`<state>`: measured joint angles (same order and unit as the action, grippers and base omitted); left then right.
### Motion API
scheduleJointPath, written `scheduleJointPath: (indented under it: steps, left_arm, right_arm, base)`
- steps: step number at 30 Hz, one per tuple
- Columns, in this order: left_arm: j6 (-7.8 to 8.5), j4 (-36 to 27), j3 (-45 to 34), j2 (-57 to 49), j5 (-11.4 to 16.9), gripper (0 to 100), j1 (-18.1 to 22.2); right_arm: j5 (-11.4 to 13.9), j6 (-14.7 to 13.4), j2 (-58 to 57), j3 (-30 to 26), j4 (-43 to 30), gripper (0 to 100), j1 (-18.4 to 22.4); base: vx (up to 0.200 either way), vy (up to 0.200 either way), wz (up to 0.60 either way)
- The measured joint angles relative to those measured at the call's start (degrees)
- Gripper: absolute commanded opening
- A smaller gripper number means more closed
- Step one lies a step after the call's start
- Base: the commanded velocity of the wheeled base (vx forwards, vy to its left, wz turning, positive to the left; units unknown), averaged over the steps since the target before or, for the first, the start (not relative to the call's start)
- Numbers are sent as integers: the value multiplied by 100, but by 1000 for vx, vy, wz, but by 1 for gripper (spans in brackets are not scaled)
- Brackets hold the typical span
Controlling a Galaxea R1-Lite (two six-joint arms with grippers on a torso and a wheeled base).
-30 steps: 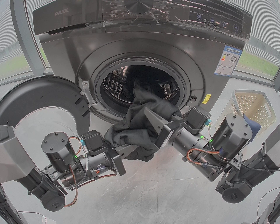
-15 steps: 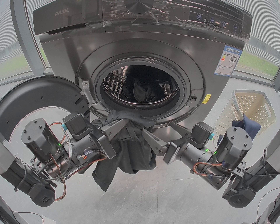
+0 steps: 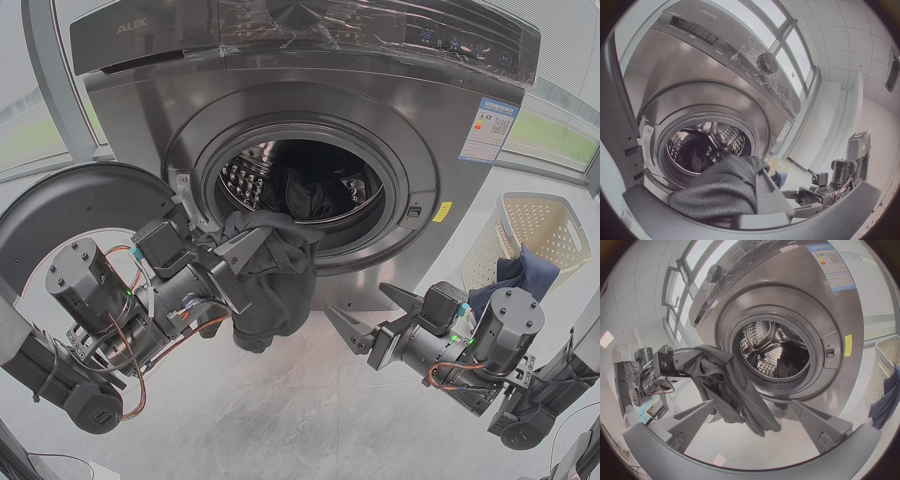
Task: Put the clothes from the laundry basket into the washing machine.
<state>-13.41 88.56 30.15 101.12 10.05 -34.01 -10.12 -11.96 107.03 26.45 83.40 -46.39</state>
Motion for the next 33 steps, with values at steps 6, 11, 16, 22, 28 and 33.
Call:
scheduleJointPath:
  steps: [6,11,16,22,28,33]
  left_arm:
    - [-2,1,20,17,-4,0,0]
    - [-2,0,59,43,-26,0,6]
    - [-7,0,107,105,-123,0,11]
    - [-7,1,113,161,-134,0,6]
    - [-5,1,116,180,-135,0,2]
    - [-5,1,116,185,-135,0,0]
  right_arm:
    - [20,6,116,-5,11,100,-173]
    - [93,57,300,69,112,100,-419]
    - [328,90,495,163,176,100,-573]
    - [525,158,724,502,184,100,-628]
    - [662,189,969,894,178,100,-621]
    - [681,213,1242,1318,169,100,-553]
  base:
    - [0,0,0]
    - [0,0,0]
    - [0,0,0]
    - [0,0,0]
    - [0,0,0]
    - [0,0,0]
